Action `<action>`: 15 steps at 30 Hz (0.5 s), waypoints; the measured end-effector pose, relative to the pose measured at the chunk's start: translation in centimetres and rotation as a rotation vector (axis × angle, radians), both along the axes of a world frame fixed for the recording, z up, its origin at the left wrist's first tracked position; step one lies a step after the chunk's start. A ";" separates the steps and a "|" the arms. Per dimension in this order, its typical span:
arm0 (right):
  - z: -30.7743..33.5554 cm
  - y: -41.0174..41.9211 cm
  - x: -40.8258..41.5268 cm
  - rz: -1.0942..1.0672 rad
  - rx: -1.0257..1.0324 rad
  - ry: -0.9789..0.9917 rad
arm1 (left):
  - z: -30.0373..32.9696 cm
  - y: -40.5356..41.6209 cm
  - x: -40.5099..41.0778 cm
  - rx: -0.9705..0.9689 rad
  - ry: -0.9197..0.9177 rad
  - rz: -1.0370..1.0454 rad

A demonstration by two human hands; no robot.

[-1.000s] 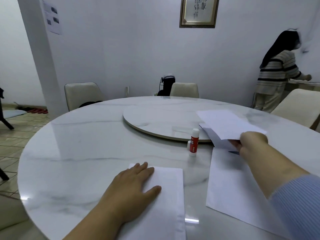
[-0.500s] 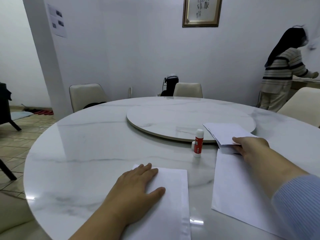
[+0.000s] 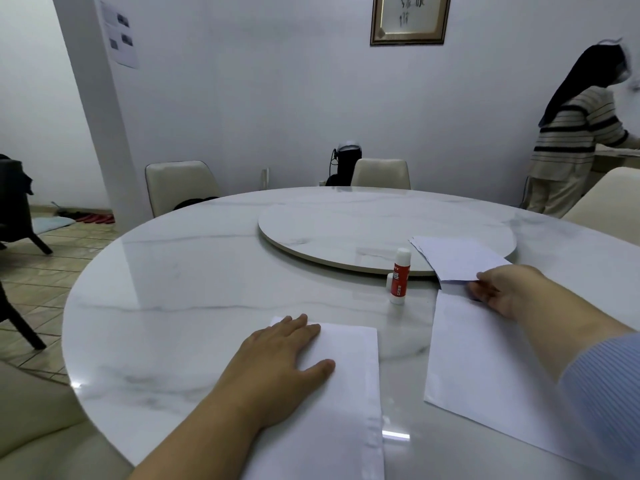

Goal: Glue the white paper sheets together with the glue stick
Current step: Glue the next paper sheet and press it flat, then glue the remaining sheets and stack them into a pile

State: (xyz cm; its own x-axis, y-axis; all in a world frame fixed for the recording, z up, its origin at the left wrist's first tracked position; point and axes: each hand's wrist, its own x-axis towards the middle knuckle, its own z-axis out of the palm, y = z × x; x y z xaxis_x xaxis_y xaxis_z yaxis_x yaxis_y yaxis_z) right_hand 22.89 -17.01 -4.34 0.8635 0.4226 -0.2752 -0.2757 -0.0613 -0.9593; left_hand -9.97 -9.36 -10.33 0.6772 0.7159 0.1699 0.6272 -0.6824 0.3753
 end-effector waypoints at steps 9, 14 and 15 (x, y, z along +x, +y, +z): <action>-0.1 0.2 -0.3 -0.021 -0.077 -0.006 | 0.1 0.0 0.0 -0.011 0.002 0.003; 0.7 -0.6 -0.7 -0.007 -0.115 -0.029 | 0.2 -0.1 0.0 -0.013 0.026 0.010; 0.9 -0.7 -0.9 -0.027 -0.137 -0.026 | 0.2 -0.2 0.0 -0.011 0.037 0.009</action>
